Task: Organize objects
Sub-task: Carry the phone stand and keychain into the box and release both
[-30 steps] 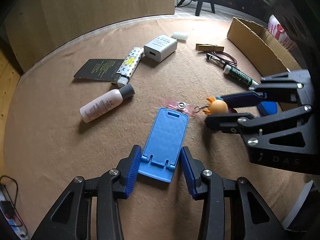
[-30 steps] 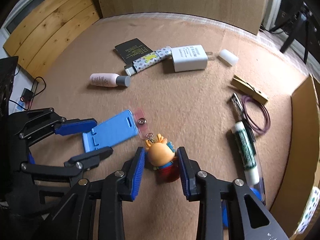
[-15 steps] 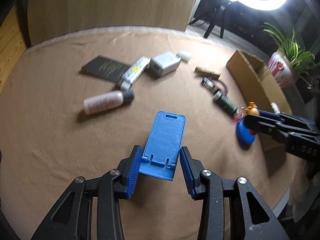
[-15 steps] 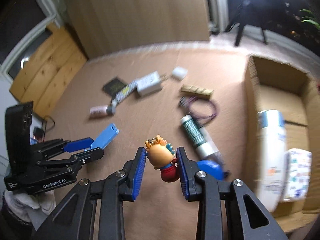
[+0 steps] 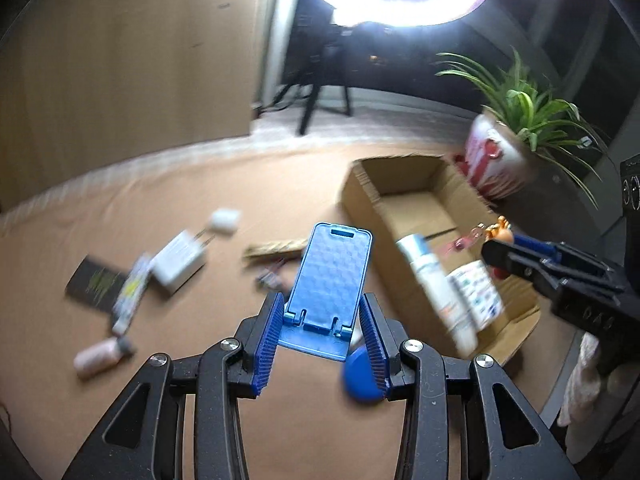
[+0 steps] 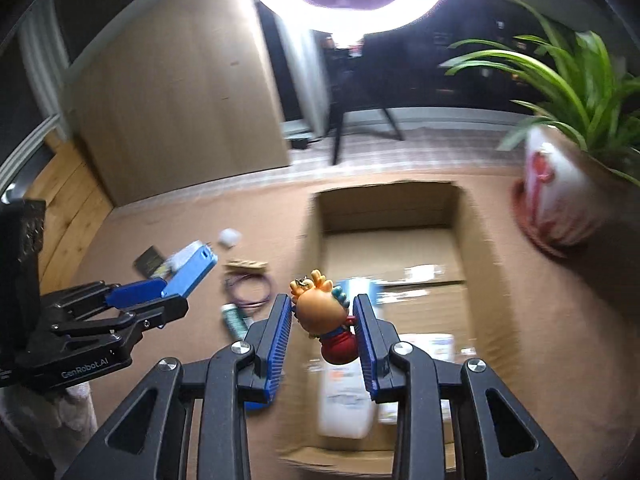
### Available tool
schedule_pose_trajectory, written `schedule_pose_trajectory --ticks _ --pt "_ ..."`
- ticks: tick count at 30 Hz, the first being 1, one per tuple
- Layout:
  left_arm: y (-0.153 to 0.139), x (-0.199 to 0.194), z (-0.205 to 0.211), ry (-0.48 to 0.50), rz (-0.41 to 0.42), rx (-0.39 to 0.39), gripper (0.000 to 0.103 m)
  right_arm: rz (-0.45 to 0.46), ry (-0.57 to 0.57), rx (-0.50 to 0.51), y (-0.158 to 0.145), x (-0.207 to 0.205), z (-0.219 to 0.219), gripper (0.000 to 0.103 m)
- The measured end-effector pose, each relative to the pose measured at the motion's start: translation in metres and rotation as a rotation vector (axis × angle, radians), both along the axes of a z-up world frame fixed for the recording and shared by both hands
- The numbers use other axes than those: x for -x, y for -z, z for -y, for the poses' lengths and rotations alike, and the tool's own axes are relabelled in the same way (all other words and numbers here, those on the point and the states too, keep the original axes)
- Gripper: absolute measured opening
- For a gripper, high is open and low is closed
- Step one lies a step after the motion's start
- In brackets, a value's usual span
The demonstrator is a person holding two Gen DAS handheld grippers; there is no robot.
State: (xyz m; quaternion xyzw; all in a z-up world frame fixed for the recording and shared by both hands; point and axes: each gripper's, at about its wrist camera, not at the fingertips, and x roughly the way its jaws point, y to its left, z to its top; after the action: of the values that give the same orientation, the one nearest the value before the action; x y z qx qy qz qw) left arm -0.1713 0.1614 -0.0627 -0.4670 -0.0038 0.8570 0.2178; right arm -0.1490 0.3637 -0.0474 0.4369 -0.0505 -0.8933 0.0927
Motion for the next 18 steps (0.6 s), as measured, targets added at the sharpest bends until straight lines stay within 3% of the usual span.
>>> schedule_pose_trajectory --ticks 7,14,18 --pt "-0.002 0.030 -0.080 0.081 -0.025 0.042 0.043 -0.005 0.057 -0.035 0.007 0.013 -0.035 0.029" --pt "0.017 0.057 -0.117 0.084 -0.002 0.048 0.043 0.002 0.073 -0.037 0.017 0.026 -0.053 0.031" --pt "0.023 0.066 -0.127 0.065 -0.014 0.060 0.045 0.002 0.070 0.006 0.015 0.026 -0.060 0.053"
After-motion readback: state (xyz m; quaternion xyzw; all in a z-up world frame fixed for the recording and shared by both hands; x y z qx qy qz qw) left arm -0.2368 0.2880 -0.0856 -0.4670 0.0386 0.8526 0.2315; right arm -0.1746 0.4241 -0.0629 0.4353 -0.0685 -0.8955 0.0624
